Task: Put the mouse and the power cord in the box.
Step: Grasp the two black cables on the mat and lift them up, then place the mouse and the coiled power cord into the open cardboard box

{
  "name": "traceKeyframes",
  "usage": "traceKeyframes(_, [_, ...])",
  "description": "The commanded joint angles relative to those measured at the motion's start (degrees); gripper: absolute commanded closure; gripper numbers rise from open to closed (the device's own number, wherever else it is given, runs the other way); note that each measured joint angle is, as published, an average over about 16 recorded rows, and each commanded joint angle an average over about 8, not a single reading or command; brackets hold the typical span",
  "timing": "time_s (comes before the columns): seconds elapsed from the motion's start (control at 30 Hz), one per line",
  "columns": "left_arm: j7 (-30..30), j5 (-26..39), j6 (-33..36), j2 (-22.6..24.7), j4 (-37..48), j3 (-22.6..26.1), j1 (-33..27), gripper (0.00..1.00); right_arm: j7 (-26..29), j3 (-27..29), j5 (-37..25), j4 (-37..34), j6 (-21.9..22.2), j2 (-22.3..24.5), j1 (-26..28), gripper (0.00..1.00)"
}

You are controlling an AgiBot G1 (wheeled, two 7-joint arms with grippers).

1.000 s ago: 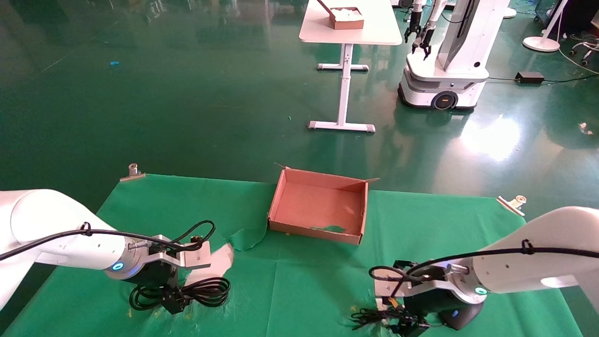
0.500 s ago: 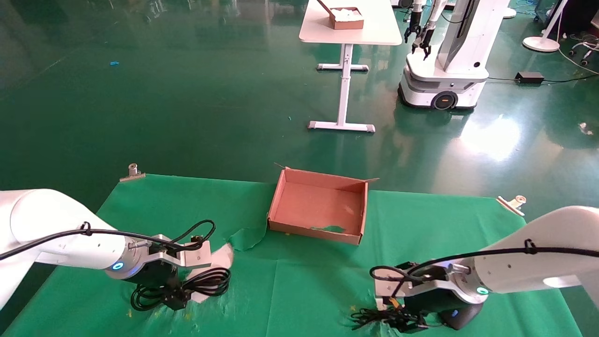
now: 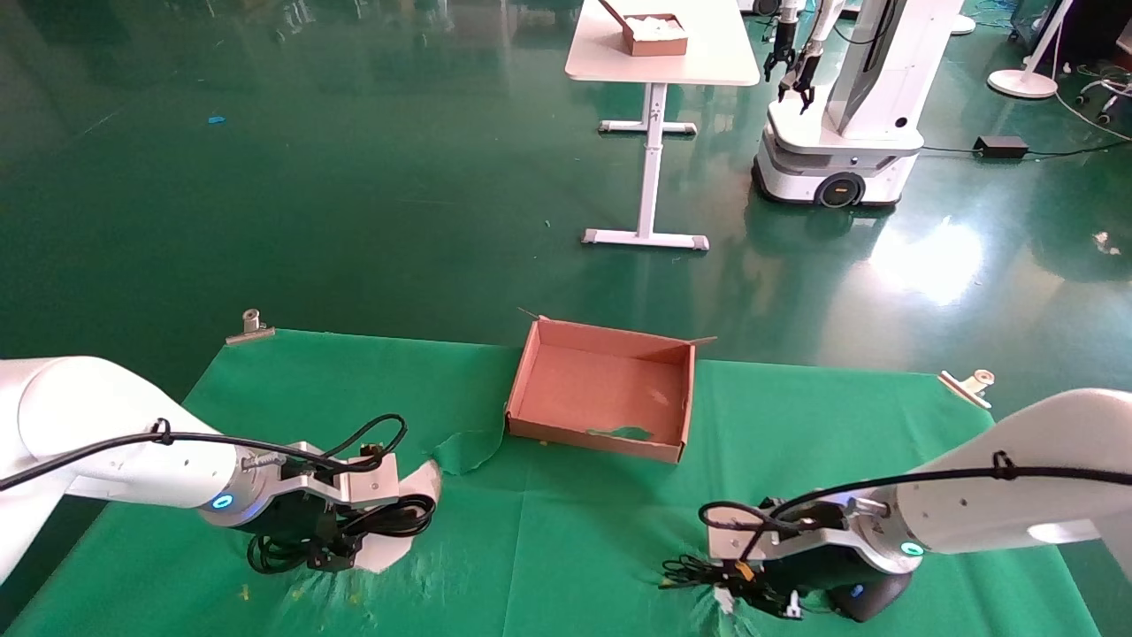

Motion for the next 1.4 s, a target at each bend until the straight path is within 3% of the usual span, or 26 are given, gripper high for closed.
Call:
traceKeyframes(0.03, [0.0,0.02,-0.04,-0.01,-0.02,0.0,0.0,1.0,0.0,0.01,0.01,0.02,0.0,0.01,-0.01,1.0])
traceKeyframes(0.4, [0.06,-1.27,1.39,-1.43,-1.39,-0.88,-1.3,1.0,0.1,0.85,0.55,-0.1,0.41,1.06,0.89,1.0])
traceKeyframes(0.57, [-0.61,-4.13,4.13,-2.78,-6.38,-2.62,-3.5,1.0,0.48,3.14,2.06,-0.9,1.76,3.43,3.68,1.0])
traceKeyframes(0.7, [-1.54,-6.86,3.51,-1.05,-10.41,-4.3,-4.51,1.0,0.73,4.87,2.93,-2.28,3.26,4.71,6.64,1.0])
traceKeyframes(0.83, [-0.18,-8.56,-1.97,4.49,-10.81,-5.42,-5.1,1.0,0.34,6.19,3.08,-3.53,4.64,6.04,10.18,1.0])
traceKeyframes(0.97, [5.01,-10.8,-10.02,9.79,-9.16,-4.6,-4.86,1.0,-0.17,7.25,3.0,-4.46,5.3,8.07,13.49,1.0])
traceKeyframes(1.23, [17.97,-16.42,-23.24,11.51,-10.39,7.42,-2.41,1.0,0.27,8.61,2.79,-4.58,4.56,12.1,18.15,1.0])
traceKeyframes(1.27, [19.09,-16.58,-24.53,11.48,-10.34,9.18,-2.17,0.98,0.4,8.71,2.8,-4.25,4.27,12.55,18.49,1.0])
traceKeyframes(1.4, [21.26,-16.54,-28.46,11.37,-9.06,14.9,-1.62,0.48,1.07,8.92,2.8,-2.45,3.0,14.26,19.11,1.0])
